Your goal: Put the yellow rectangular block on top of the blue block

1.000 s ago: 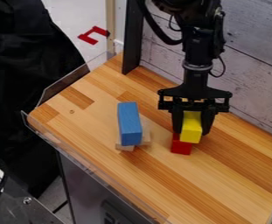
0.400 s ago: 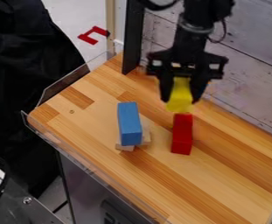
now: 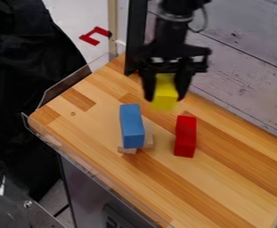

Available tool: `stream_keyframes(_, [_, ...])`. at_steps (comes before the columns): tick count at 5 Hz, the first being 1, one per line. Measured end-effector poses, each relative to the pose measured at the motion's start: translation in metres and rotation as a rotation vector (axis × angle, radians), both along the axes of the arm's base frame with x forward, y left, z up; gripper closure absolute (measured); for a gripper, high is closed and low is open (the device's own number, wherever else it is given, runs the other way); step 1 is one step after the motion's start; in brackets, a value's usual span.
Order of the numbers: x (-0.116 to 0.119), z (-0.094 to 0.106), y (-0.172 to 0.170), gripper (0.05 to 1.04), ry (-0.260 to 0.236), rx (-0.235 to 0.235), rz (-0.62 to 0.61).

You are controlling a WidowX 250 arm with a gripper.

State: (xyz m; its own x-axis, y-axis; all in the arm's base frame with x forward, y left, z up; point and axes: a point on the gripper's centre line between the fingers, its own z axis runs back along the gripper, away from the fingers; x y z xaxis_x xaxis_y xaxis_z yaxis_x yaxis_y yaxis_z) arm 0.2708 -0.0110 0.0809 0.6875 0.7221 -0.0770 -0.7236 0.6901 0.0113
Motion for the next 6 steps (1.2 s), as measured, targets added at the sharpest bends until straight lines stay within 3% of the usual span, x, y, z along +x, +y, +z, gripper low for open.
stream_keyframes(1, [-0.01,-0.006,0.003,0.509,0.039,-0.044,0.05])
stream_keyframes(4, [-0.023,-0.009,0.021,0.509,0.095,-0.092,0.08])
stream_keyframes(6, [-0.02,-0.009,0.025,0.509,0.072,-0.114,0.072])
